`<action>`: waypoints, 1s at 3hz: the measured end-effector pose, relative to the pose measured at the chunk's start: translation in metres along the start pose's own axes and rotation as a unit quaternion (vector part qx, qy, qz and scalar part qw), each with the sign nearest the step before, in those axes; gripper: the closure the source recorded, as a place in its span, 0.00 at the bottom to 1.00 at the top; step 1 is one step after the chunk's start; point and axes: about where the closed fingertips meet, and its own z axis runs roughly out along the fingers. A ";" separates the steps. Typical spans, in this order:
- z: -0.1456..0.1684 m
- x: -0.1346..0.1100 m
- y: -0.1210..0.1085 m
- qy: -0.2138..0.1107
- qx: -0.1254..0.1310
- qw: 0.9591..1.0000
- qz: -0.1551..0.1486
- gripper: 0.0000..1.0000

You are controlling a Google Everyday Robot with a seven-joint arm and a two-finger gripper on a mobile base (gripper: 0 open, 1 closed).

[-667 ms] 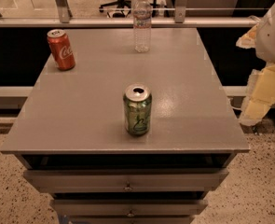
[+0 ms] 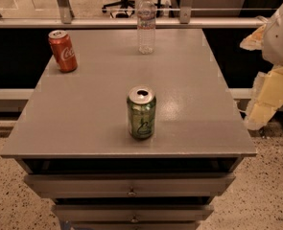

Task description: Knock green can over

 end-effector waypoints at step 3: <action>0.077 -0.123 0.067 -0.195 -0.076 0.977 0.041 0.00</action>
Offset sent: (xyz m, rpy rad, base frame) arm -0.0285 0.1736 -0.0734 0.5268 0.0940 0.0757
